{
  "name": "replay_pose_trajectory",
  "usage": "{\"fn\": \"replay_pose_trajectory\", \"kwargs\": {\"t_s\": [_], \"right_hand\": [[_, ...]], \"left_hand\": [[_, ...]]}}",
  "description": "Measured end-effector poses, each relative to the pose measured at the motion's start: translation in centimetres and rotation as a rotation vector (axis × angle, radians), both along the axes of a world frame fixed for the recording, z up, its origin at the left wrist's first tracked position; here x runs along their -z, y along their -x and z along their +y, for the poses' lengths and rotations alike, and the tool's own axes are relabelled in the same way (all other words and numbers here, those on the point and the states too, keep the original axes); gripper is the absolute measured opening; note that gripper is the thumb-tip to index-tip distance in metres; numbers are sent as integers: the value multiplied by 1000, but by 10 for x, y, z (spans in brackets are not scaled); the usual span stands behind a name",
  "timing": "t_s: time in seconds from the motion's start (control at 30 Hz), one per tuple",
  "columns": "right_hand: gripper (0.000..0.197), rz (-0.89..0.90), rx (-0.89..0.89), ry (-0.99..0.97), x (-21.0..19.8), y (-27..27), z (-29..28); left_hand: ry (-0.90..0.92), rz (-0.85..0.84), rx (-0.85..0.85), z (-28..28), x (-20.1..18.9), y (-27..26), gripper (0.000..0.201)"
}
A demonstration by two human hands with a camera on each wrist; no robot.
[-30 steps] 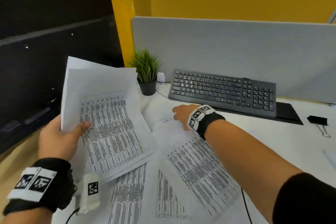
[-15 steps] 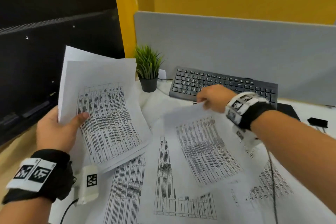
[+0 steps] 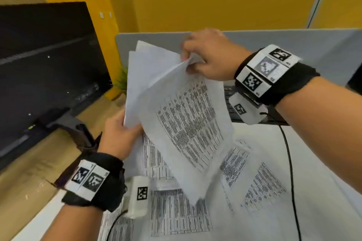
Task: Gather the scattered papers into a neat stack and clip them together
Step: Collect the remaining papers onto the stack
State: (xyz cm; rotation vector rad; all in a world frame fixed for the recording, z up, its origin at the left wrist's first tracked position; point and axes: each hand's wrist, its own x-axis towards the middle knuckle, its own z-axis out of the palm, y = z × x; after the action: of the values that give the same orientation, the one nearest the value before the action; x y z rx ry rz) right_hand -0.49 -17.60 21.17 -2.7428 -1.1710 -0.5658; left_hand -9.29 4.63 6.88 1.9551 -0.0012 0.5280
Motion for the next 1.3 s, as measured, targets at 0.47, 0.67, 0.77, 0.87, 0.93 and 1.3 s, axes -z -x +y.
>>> {"fn": "replay_pose_trajectory", "kwargs": {"t_s": [0.47,0.67,0.77,0.87,0.93,1.3], "right_hand": [[27,50,283,-248,10,28,-51],[25,-12,372,-395,36,38,-61],[25,-32,410,-428,44,37,-63],[26,-54,456,-446,47,35,-64],[26,-64,472,-439,47,35,-62],[69,-58,394,-1259,78,63,-75]], "left_hand": [[390,-13,351,-62,7,-8,89],[327,-61,398,-80,12,-6,86],[326,-53,444,-88,16,-1,107],[367,-13,517,-88,22,-3,127],[322,-17,502,-87,23,-4,122],[345,-134,46,-67,22,-19,24]]}}
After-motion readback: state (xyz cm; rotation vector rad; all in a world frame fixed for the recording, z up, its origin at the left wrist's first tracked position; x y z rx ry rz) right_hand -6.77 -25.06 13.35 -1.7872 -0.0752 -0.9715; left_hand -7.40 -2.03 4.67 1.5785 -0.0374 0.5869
